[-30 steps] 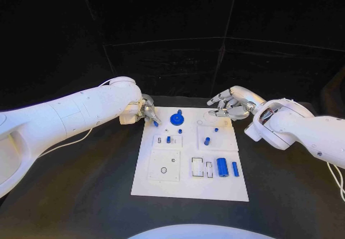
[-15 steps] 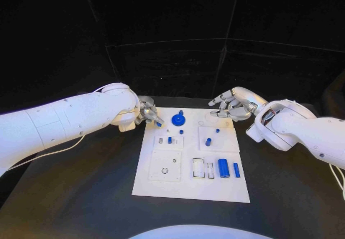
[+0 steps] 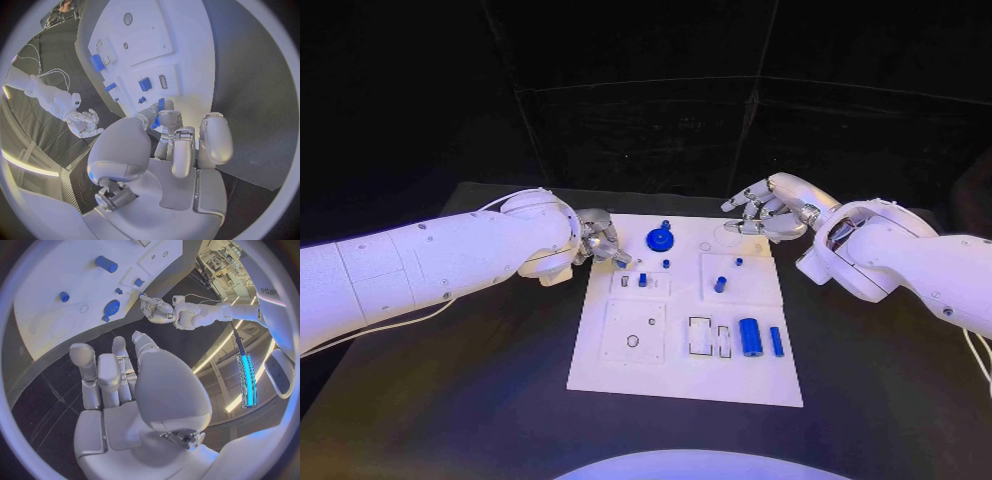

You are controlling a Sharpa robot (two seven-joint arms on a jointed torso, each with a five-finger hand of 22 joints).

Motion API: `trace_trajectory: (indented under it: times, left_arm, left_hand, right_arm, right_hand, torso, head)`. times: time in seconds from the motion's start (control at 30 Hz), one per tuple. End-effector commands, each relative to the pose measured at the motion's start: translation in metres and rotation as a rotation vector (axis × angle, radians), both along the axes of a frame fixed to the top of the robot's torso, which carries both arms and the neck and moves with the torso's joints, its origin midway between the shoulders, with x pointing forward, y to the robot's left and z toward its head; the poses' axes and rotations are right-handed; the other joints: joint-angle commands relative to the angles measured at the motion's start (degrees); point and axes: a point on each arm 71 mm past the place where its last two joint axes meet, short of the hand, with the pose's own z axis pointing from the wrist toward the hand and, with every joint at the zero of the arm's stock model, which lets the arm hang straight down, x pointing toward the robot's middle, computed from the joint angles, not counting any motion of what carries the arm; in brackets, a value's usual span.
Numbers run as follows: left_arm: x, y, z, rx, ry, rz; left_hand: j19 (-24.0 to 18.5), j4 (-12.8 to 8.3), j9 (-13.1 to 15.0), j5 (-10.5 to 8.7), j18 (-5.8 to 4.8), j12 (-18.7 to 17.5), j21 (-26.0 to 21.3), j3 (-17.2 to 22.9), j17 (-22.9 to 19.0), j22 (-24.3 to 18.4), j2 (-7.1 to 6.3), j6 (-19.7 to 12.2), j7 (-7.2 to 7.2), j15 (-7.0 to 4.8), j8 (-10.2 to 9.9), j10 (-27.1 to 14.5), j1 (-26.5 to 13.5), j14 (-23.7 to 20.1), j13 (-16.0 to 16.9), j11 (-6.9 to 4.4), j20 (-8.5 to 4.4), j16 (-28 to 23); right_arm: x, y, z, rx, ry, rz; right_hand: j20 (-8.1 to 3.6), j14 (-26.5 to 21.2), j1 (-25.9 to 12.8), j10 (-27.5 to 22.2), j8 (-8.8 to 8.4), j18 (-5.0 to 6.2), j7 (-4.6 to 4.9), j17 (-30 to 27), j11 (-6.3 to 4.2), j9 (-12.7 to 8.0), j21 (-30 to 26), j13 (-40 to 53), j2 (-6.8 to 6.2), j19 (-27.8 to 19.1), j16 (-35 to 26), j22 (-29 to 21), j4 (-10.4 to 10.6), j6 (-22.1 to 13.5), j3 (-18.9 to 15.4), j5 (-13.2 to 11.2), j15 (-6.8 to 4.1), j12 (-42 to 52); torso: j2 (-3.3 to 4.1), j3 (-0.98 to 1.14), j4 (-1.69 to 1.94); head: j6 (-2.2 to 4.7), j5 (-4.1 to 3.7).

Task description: Assemble the parts on the task board

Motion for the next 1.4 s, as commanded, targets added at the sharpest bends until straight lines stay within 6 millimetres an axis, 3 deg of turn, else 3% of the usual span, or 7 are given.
trace_trajectory:
  times: [0.03,0.33,1.4]
  left_arm:
    - [-0.002,-0.001,-0.001,0.026,-0.018,-0.003]
    - [-0.007,-0.002,-0.009,0.065,0.023,-0.033]
    - [-0.018,-0.005,-0.016,0.091,0.077,-0.074]
  left_hand:
    - [0.49,-5.62,0.03,0.31,0.36,0.26,0.16,5.83,15.09,0.04,0.3,0.13,-0.14,0.04,0.31,0.41,-0.19,5.93,0.09,-0.12,-0.04,0.19]
    - [0.47,-5.65,0.05,0.31,0.37,0.21,0.11,6.13,15.09,-0.01,0.19,0.14,-0.16,0.03,0.35,0.42,-0.3,5.93,0.02,-0.14,-0.06,0.19]
    - [0.42,-5.6,0.08,0.3,0.39,0.16,0.02,6.64,15.09,-0.1,0.1,0.16,-0.15,0.03,0.43,0.45,-0.6,5.93,-0.05,-0.14,-0.07,0.19]
  right_arm:
    - [0.0,0.001,0.001,0.005,0.001,0.01]
    - [0.0,0.002,0.001,0.005,0.002,0.012]
    - [0.001,0.003,0.001,0.006,0.003,0.014]
  right_hand:
    - [0.15,-0.45,0.14,-0.45,0.22,0.41,-0.11,-0.09,0.09,0.03,-0.32,-0.06,0.0,-0.42,-0.32,-0.06,0.28,-0.34,0.14,0.25,0.13,-0.06]
    - [0.15,-0.44,0.13,-0.47,0.25,0.41,-0.1,-0.04,0.1,0.03,-0.36,-0.08,-0.01,-0.42,-0.31,-0.09,0.31,-0.36,0.15,0.25,0.13,-0.04]
    - [0.15,-0.44,0.13,-0.47,0.25,0.41,-0.1,-0.04,0.1,0.03,-0.36,-0.08,-0.01,-0.42,-0.31,-0.09,0.31,-0.36,0.15,0.25,0.13,-0.04]
  torso:
    - [0.11,-0.01,-0.14]
    - [0.05,0.03,-0.04]
    - [0.08,0.04,-0.1]
  head:
    - [-0.02,0.05]
    - [-0.4,0.1]
    - [-0.55,0.2]
